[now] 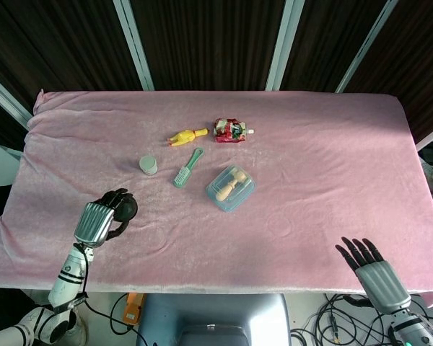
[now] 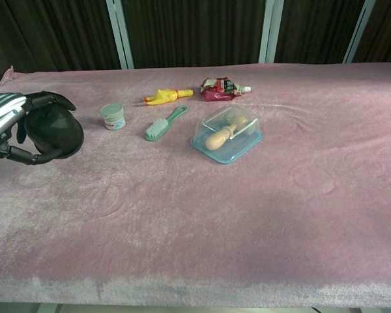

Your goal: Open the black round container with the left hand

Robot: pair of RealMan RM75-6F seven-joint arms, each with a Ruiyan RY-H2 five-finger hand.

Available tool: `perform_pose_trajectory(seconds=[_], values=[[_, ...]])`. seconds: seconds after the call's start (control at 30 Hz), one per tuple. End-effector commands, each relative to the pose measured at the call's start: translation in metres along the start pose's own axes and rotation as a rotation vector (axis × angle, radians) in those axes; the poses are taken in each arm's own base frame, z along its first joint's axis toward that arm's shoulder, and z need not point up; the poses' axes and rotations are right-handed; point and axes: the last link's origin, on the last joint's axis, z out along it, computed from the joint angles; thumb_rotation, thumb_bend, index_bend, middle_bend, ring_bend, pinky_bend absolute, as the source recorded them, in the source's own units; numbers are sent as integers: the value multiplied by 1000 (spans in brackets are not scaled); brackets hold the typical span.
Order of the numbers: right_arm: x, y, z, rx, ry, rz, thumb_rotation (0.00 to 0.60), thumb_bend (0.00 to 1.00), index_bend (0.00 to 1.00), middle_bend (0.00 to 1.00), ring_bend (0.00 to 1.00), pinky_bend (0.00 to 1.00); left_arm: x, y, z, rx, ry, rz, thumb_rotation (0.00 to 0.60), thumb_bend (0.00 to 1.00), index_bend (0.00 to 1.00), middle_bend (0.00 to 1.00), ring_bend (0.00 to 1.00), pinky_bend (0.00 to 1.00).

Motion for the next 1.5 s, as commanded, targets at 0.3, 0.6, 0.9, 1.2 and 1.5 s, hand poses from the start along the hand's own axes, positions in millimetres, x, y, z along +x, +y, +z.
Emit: perform_pose_trajectory(seconds=[0.3, 0.6, 0.9, 1.2, 1.5], values=[[0, 0, 0, 2, -5, -2, 600, 0, 0, 0, 0, 90, -25, 32, -10, 17, -152, -362, 600, 326, 543, 590, 649, 652], [-1, 0, 1, -1, -8, -4, 600, 0, 0, 0, 0, 90, -52, 28, -19, -2, -205, -150, 600, 327, 514, 524, 574, 605], [-1, 0, 2, -1, -13, -8, 600, 0, 0, 0, 0, 90, -61, 29, -30, -7, -322, -114, 600, 327, 284, 217, 192, 351], [-2, -1, 2, 0, -16, -10, 600, 0, 0, 0, 0, 90, -51, 32, -31, -21, -328, -99, 600, 328, 104, 0, 0, 187], [-2, -1, 2, 1, -16, -10, 600, 0, 0, 0, 0, 91, -37, 38, -29, -37, -272, -81, 600, 322, 93, 0, 0, 184]])
